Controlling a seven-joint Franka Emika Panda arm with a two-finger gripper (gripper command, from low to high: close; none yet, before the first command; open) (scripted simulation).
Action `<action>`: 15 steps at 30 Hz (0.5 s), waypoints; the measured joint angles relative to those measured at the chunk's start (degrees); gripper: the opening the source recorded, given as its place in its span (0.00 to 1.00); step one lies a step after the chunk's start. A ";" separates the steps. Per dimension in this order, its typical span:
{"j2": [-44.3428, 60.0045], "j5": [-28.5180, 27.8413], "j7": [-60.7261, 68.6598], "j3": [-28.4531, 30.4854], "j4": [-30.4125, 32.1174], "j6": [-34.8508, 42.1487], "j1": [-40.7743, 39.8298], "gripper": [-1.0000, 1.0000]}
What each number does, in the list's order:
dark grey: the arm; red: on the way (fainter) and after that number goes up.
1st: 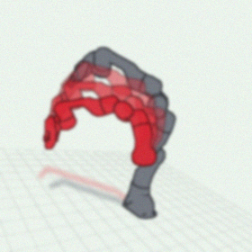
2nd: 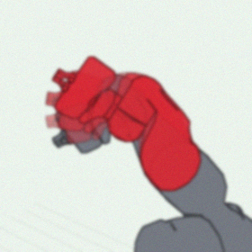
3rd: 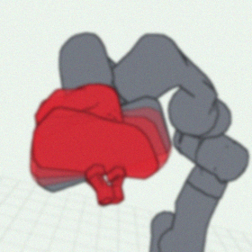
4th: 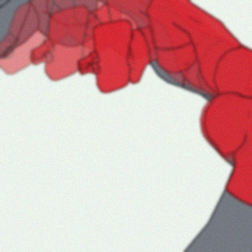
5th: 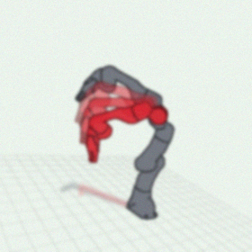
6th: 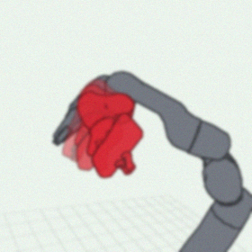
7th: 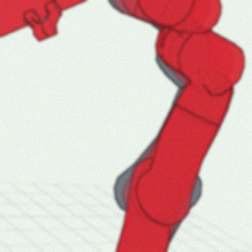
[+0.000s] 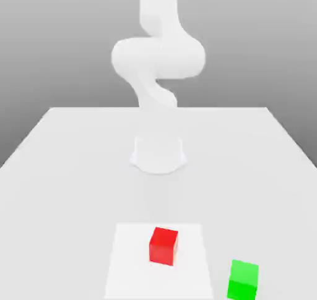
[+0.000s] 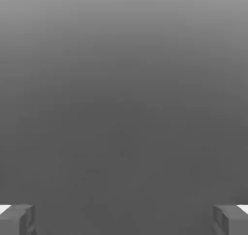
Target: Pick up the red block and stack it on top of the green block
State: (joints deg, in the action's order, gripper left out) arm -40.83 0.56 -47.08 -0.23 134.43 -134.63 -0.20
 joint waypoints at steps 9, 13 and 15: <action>19.28 1.48 -5.25 -1.64 10.01 -10.89 -0.84 0.50; 27.59 1.41 -8.04 -2.45 14.35 -15.59 -1.19 0.50; 31.74 1.11 -9.62 -2.78 16.52 -17.95 -1.34 0.50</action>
State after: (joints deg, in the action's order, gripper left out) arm -9.09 1.67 -56.70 -3.02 150.95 -152.58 -1.54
